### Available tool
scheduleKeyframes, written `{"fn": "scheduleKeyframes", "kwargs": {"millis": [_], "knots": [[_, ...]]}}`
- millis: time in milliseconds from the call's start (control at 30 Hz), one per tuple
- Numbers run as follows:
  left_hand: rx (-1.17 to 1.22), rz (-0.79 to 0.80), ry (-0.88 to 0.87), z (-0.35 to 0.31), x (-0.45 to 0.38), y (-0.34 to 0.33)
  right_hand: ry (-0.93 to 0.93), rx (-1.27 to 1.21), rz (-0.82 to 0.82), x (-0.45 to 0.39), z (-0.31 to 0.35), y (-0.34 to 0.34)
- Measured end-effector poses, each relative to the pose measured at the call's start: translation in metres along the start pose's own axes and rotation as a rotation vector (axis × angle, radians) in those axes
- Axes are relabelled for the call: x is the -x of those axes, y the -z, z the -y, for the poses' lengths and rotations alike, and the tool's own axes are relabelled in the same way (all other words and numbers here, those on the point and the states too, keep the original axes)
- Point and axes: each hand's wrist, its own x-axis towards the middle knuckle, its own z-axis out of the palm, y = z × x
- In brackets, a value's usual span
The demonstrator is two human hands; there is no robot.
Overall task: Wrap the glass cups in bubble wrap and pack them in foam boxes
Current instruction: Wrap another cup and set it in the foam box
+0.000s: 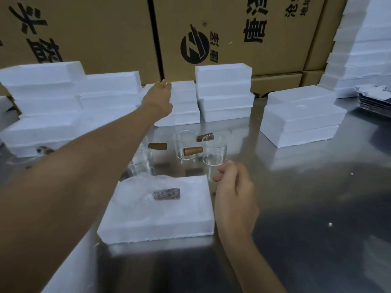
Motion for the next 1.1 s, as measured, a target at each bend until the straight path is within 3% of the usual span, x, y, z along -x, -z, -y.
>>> {"fn": "scheduleKeyframes", "kwargs": {"millis": [267,633,833,1100], "knots": [[-0.085,-0.248,-0.046,-0.007,0.008,0.004,0.026,0.003,-0.003,-0.002,-0.003,0.0],[0.242,-0.415,-0.351,-0.007,0.094,0.094,0.033,0.022,-0.017,-0.001,0.0,0.001],[0.154,-0.278,-0.541,-0.001,0.218,0.14,0.002,-0.022,-0.034,0.0,0.003,0.001],[0.247,0.013,-0.397,-0.006,0.293,0.104,-0.082,-0.267,-0.05,0.001,0.006,0.007]]}}
